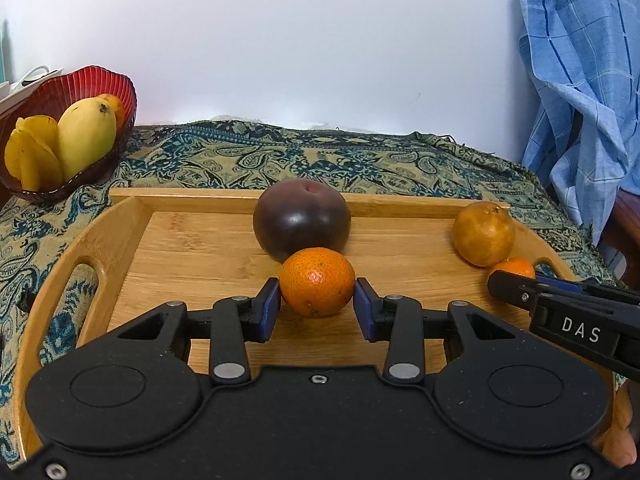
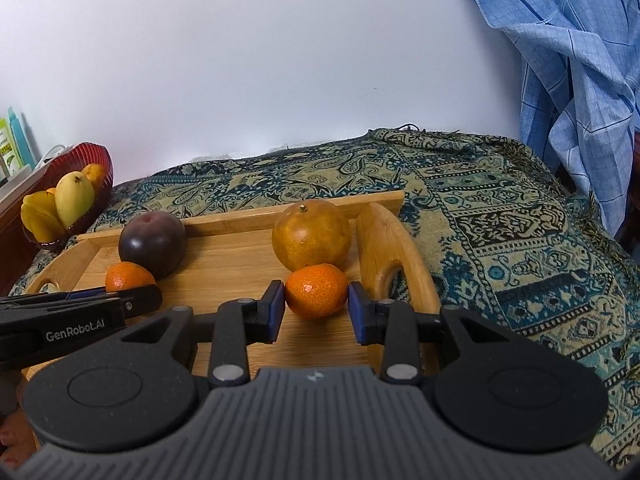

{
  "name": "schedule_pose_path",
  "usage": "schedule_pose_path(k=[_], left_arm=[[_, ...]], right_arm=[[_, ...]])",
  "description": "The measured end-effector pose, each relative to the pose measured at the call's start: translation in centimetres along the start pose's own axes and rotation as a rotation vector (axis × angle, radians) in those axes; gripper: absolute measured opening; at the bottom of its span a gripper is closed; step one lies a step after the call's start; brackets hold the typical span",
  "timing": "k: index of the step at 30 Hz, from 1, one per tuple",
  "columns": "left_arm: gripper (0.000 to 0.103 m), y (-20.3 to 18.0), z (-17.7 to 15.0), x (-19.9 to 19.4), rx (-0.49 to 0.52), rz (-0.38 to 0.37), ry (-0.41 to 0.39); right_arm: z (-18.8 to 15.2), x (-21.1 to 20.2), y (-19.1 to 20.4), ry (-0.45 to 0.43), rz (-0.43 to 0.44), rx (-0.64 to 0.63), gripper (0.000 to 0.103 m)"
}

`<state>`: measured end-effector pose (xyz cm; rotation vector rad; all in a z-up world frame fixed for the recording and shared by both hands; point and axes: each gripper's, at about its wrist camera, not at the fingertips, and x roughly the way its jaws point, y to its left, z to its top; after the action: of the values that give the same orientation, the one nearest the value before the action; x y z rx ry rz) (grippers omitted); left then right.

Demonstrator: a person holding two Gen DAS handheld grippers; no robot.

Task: Organize fruits
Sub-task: 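Open the left gripper to drop its mandarin while the right gripper releases its mandarin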

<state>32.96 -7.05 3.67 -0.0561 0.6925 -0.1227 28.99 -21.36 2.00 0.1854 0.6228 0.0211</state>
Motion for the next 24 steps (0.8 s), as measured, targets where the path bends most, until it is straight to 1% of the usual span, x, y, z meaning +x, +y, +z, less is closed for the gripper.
schedule_pose_path(k=[3,9,11,12,15,16,17,19,21,22,24], left_arm=[[0.038,-0.12,-0.03,0.02,0.012,0.003,-0.002],[0.038,-0.06,-0.01,0.00,0.006,0.002,0.005],[0.038,-0.14,0.09,0.14,0.011,0.006,0.020],[0.038,-0.17,0.17,0.39,0.013,0.012,0.042],[0.038,-0.34,0.37,0.50,0.035,0.018,0.052],[0.038,-0.33,0.41,0.52,0.038,0.016,0.057],[0.040,-0.29,0.42,0.51,0.037,0.016,0.060],[0.046,-0.12,0.47,0.47,0.024,0.013,0.067],[0.060,0.06,0.55,0.35,0.006,0.016,0.074],[0.062,0.21,0.54,0.25,-0.004,0.015,0.077],[0.071,0.48,0.50,0.06,-0.019,0.008,0.081]], right_arm=[[0.04,0.04,0.04,0.001,-0.001,-0.002,0.038],[0.10,0.16,0.17,0.016,-0.008,-0.019,0.039],[0.10,0.28,0.36,0.028,-0.018,-0.038,0.039],[0.11,0.30,0.40,0.033,-0.020,-0.044,0.039],[0.15,0.41,0.58,0.049,-0.027,-0.063,0.040],[0.14,0.43,0.64,0.052,-0.031,-0.068,0.042],[0.14,0.46,0.64,0.057,-0.032,-0.069,0.051],[0.12,0.41,0.61,0.057,-0.031,-0.068,0.054],[0.18,0.35,0.59,0.061,-0.028,-0.065,0.059],[0.21,0.30,0.58,0.064,-0.025,-0.062,0.060],[0.24,0.18,0.57,0.071,-0.015,-0.061,0.063]])
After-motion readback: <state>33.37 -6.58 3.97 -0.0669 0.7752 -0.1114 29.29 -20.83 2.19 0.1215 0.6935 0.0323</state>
